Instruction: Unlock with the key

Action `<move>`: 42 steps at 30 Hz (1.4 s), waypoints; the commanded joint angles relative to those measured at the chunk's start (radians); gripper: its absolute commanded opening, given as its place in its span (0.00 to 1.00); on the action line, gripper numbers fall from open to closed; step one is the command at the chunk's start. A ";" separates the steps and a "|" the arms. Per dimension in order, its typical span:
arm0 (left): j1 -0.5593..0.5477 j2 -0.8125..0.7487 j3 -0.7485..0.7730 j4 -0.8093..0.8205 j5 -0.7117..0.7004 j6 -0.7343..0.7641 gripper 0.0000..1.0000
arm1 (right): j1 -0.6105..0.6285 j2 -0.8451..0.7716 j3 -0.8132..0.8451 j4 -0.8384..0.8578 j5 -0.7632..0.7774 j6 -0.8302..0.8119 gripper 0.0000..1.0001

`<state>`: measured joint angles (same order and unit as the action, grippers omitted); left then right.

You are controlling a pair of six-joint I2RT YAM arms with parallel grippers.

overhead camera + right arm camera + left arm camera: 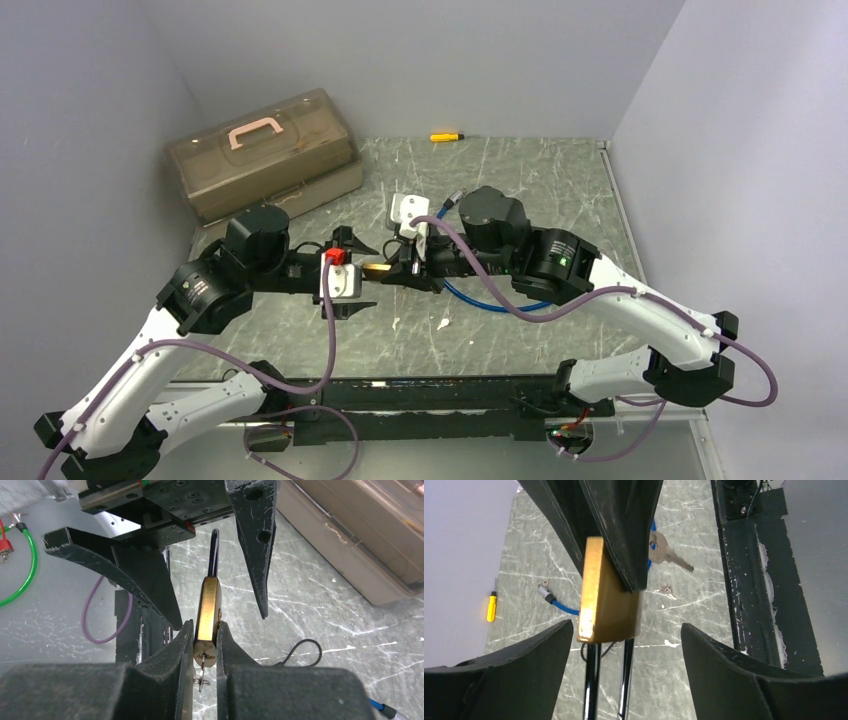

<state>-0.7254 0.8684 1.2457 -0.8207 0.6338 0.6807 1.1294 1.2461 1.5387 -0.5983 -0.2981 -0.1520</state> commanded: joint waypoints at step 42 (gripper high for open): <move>0.017 -0.046 -0.023 0.190 0.045 -0.352 0.00 | -0.042 -0.181 -0.087 0.064 0.449 0.208 0.04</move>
<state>-0.7109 0.8516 1.1755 -0.7834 0.7208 0.4221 1.0885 1.0615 1.4872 -0.5598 -0.1368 -0.0605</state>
